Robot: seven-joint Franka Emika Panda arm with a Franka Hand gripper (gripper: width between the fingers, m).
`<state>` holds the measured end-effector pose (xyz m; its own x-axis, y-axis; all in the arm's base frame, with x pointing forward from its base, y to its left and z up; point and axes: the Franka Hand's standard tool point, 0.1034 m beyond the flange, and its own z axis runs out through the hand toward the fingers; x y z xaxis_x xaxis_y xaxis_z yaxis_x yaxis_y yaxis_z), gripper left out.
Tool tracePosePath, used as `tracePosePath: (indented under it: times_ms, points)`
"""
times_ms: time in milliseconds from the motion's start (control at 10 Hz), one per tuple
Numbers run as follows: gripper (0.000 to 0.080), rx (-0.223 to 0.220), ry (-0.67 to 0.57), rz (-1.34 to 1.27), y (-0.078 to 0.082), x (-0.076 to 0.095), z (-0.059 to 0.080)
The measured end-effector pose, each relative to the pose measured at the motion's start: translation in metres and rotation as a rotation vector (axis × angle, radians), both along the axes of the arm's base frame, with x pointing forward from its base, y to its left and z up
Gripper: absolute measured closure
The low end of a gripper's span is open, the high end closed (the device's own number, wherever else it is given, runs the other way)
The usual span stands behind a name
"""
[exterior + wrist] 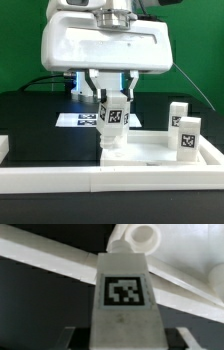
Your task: Assemble square table
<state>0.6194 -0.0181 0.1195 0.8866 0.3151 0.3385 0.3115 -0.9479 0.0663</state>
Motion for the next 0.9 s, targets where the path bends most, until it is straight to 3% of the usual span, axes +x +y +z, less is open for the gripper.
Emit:
tracePosePath:
  times_ms: [200, 900]
  points:
    - [0.0509, 0.028, 0.015, -0.039, 0.0106, -0.0019, -0.0023]
    - [0.0509, 0.049, 0.033, -0.068, 0.0126, -0.0051, -0.0055]
